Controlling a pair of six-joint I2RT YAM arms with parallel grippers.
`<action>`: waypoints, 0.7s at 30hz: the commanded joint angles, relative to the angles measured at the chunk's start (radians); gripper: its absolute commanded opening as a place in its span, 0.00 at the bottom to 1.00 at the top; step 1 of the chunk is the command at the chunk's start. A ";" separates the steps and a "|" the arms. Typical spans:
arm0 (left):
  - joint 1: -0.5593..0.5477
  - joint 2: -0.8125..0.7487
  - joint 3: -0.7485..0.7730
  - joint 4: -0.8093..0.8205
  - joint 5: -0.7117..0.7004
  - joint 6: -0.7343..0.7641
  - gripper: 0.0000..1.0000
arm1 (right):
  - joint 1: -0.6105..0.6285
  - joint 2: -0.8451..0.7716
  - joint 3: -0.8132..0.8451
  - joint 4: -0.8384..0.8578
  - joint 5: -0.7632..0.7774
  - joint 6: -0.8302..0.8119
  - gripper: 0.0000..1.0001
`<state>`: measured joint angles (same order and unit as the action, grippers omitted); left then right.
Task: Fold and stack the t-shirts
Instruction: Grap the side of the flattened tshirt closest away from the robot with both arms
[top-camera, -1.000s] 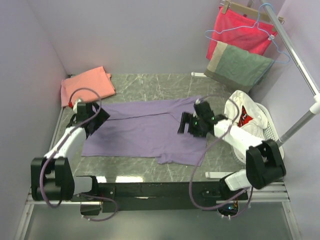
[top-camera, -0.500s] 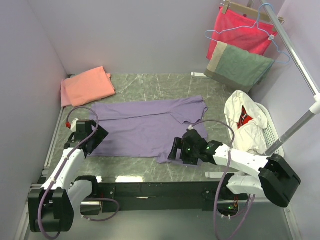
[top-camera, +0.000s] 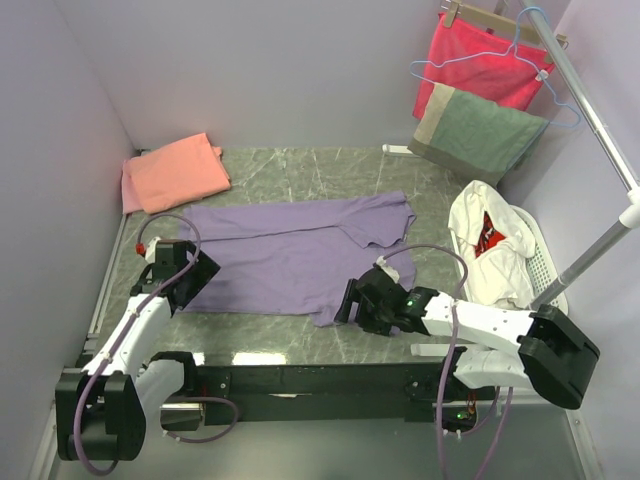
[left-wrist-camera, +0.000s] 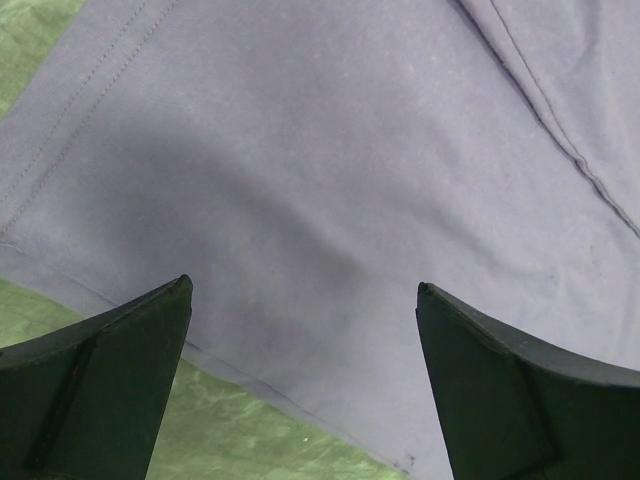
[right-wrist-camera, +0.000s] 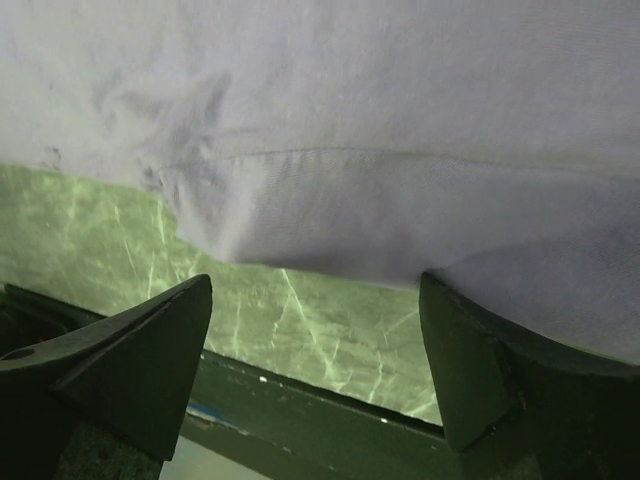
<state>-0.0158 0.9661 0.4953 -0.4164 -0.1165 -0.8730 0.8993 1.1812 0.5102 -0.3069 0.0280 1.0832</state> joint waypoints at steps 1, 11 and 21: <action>-0.003 0.010 0.011 0.018 0.020 0.019 0.99 | 0.006 0.052 0.013 -0.003 0.082 0.035 0.87; -0.004 0.034 0.008 0.034 0.043 0.032 0.99 | 0.020 0.097 0.008 0.023 0.061 0.055 0.45; -0.004 0.077 0.009 0.050 0.058 0.045 1.00 | 0.020 0.101 0.099 -0.101 0.171 0.006 0.09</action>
<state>-0.0166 1.0298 0.4953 -0.4019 -0.0753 -0.8520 0.9123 1.2751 0.5488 -0.3420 0.1074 1.1130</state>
